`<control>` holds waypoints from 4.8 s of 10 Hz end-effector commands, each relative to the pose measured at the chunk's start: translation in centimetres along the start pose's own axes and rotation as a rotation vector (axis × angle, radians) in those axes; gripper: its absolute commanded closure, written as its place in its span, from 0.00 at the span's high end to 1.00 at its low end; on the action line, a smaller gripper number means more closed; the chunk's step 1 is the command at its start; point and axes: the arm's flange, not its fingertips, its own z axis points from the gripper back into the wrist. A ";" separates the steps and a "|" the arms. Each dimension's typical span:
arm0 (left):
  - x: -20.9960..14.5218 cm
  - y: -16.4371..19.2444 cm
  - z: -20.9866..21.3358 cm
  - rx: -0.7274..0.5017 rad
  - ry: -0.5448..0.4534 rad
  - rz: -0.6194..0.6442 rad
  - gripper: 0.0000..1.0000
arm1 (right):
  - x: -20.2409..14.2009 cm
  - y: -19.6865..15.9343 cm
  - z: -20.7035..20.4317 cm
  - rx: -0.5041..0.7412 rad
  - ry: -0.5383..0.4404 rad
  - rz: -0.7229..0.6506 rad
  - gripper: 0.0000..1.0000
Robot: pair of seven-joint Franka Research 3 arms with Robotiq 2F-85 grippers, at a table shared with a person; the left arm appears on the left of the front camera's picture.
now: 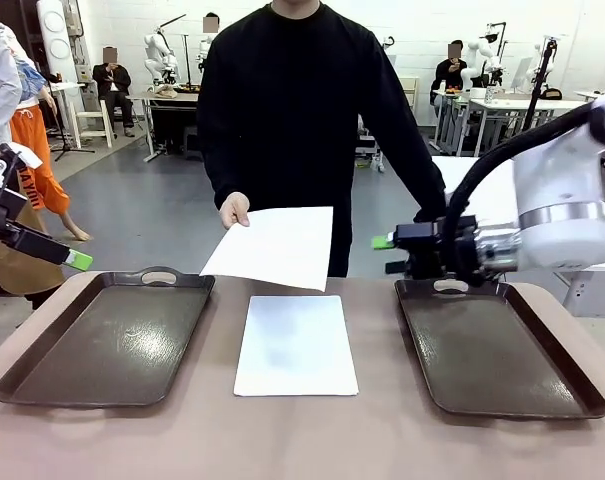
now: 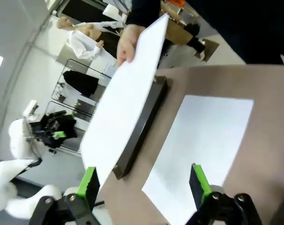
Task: Sort the A4 documents.
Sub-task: Receive the A4 Paper, then place the A4 Paper in the designated Handle tray.
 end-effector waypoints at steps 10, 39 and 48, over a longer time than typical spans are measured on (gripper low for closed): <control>-0.3 0.3 -0.1 -0.017 -0.010 -0.012 1.00 | 2.2 -0.6 -8.5 0.338 0.080 -0.205 1.00; -0.3 0.3 -0.1 -0.017 -0.010 -0.012 1.00 | 3.9 -2.6 -12.0 0.296 0.088 -0.235 0.00; -0.3 0.3 -0.1 -0.017 -0.010 -0.012 1.00 | 2.6 -0.6 -5.0 0.328 0.172 -0.228 0.01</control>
